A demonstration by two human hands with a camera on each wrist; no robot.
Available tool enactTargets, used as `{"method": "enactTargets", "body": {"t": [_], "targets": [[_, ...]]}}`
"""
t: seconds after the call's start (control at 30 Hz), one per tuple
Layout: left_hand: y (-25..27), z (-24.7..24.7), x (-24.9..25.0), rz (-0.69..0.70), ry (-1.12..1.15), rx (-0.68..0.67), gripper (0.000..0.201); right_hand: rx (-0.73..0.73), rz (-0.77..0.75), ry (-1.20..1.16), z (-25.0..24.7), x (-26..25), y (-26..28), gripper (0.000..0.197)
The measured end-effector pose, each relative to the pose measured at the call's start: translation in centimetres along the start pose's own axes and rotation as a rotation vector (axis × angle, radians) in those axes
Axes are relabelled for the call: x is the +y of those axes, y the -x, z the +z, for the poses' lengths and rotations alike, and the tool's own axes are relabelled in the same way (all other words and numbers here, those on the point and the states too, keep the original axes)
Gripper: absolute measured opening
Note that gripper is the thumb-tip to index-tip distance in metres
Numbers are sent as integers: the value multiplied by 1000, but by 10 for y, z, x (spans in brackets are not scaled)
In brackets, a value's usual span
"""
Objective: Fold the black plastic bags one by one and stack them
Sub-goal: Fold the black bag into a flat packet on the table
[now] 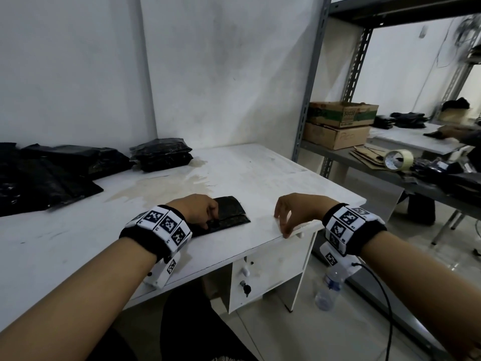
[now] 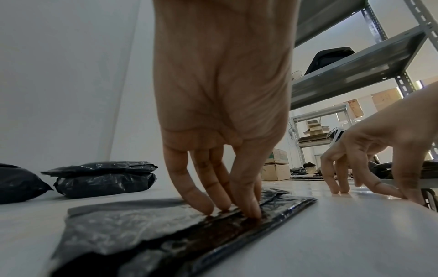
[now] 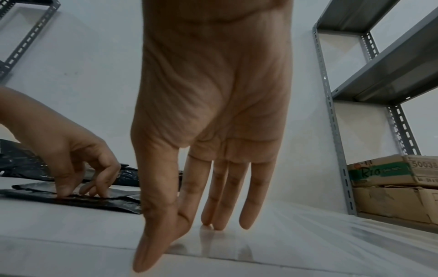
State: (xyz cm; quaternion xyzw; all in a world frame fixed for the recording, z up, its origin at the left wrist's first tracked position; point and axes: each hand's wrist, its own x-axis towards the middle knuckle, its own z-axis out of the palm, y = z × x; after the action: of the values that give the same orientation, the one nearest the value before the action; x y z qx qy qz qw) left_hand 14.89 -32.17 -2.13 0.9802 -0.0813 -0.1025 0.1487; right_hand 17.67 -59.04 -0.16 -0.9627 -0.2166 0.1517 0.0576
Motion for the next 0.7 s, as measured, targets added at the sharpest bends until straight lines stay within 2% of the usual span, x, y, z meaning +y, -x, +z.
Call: {"method": "enactTargets", "body": {"t": [0.1,0.17,0.27,0.33,0.37,0.47,0.53,0.7], "targets": [[-1,1,-1,-3,18,-3,32,-24,17,-19,1,-1,2,32],[-1,0,-2,-5,28,-7,32,-29,25,-39,-1,0,1,32],[-1,0,-2,-9,37,-10,33,-9,30,-65,-8,2,-3,19],[-1,0,-2,-10,35,-14,33,-49,30,-69,-13,1,-6,9],[-1,0,-2,-10,31,-16,33,-76,25,-52,-15,-1,-6,12],[-1,0,-3,-12,27,-18,34,-105,45,119,-12,-9,-4,42],[0,0,-3,-13,22,-15,34,-89,40,220,-4,-11,-7,50],[0,-1,-3,-9,13,-20,35,-57,27,189,-7,-9,-8,34]]}}
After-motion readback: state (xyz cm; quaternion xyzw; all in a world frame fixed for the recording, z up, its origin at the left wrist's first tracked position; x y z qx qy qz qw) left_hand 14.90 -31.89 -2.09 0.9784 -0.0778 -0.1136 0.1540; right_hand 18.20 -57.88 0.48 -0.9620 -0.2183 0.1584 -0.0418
